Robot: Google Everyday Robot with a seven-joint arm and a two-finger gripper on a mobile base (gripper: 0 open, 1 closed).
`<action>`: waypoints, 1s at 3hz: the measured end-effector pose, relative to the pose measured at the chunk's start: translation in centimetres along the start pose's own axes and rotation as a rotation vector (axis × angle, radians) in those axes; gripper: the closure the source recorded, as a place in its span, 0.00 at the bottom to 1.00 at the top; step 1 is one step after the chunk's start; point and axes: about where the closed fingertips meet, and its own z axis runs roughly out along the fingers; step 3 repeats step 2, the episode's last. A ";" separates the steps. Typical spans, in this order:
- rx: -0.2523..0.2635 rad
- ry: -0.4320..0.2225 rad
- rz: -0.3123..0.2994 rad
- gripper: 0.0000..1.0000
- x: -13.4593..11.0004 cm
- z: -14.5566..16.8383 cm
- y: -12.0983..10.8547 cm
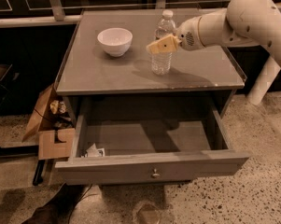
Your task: Pick water bottle from top drawer and place on counter
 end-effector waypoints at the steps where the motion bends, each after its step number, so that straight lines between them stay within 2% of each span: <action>1: 0.000 0.000 0.000 0.00 0.0 0.0 0.0; 3: 0.000 0.000 0.000 0.00 0.0 0.0 0.0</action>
Offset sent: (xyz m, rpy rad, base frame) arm 0.0000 0.0000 0.0000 0.0000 0.0000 0.0000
